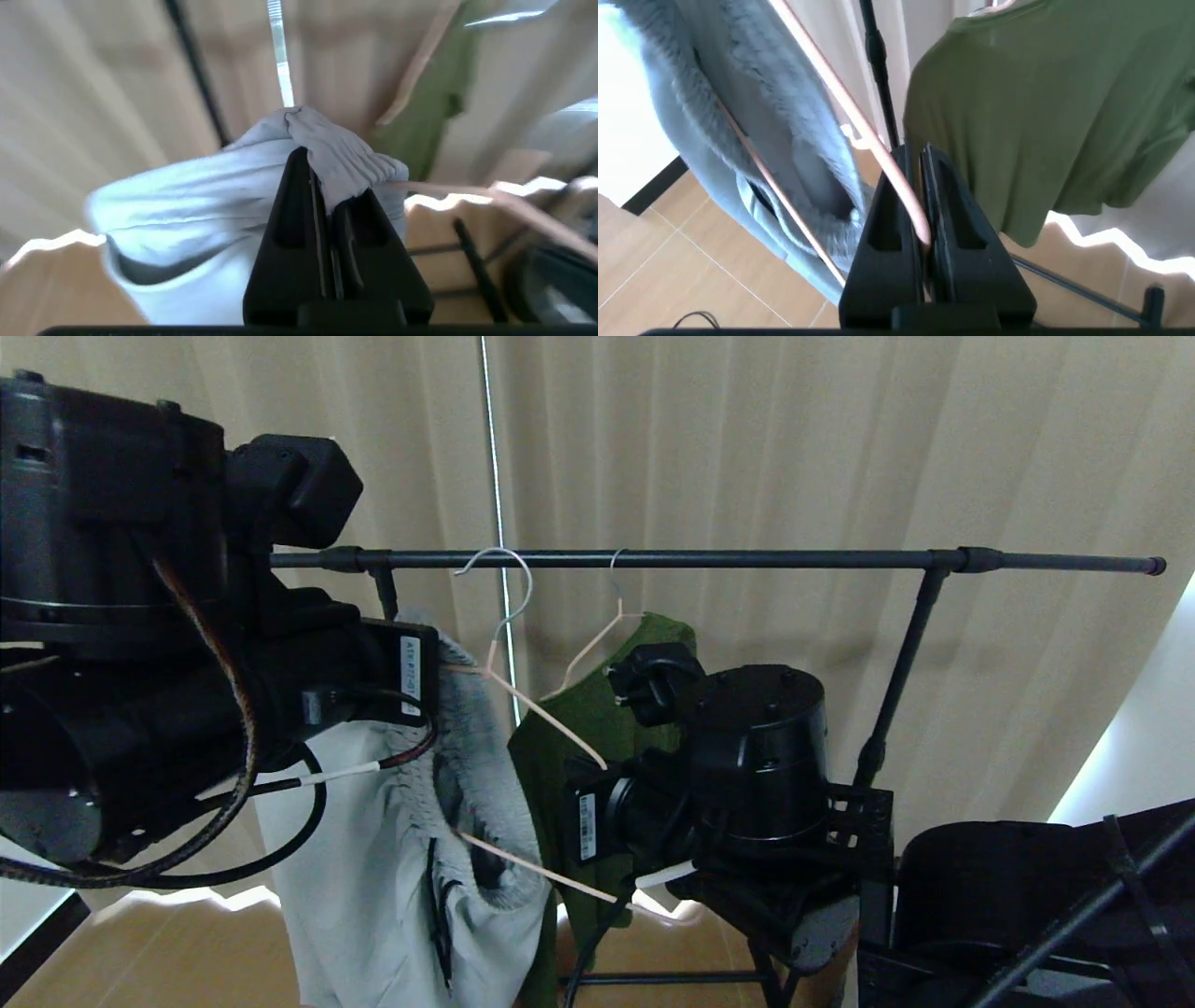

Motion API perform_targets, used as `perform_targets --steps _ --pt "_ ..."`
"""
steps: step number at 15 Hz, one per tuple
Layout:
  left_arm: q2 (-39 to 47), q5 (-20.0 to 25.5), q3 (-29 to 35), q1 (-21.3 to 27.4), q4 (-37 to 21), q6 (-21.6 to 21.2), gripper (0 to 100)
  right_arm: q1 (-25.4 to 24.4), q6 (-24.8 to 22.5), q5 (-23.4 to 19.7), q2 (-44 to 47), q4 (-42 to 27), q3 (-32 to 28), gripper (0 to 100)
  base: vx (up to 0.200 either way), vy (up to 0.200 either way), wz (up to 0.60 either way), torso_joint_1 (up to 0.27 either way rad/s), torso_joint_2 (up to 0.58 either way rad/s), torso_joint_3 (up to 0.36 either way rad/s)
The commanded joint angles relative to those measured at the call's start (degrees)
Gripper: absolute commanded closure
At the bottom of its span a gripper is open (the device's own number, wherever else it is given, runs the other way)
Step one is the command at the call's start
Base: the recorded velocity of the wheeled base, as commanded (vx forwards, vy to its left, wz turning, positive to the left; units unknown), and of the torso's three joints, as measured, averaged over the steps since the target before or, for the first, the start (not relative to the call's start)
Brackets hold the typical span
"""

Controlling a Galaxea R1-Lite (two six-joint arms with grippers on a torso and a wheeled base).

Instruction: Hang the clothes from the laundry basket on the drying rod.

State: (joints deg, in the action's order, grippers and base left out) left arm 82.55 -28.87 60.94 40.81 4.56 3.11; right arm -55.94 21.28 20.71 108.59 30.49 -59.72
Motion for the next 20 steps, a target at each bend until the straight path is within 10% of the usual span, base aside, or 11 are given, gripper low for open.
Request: perform_targets --steps 1,14,15,20 --pt "-2.7 3.7 -0.8 2.0 -0.3 -0.2 100 0.0 0.0 -0.1 0.6 0.1 0.0 100 0.0 0.0 0.0 0.0 0.0 0.0" --pt "-6.6 8.8 -9.8 2.0 0.7 -3.0 100 0.5 0.1 0.0 -3.2 5.5 2.3 100 0.0 0.0 0.0 0.0 0.0 0.0" --pt "-6.8 8.8 -10.1 2.0 1.1 -3.1 0 0.5 0.1 0.0 -3.5 5.5 2.4 100 0.0 0.0 0.0 0.0 0.0 0.0" --pt "-9.2 8.9 -13.9 2.1 5.4 -5.4 0 2.7 0.0 0.1 -7.0 5.5 5.5 100 0.0 0.0 0.0 0.0 0.0 0.0"
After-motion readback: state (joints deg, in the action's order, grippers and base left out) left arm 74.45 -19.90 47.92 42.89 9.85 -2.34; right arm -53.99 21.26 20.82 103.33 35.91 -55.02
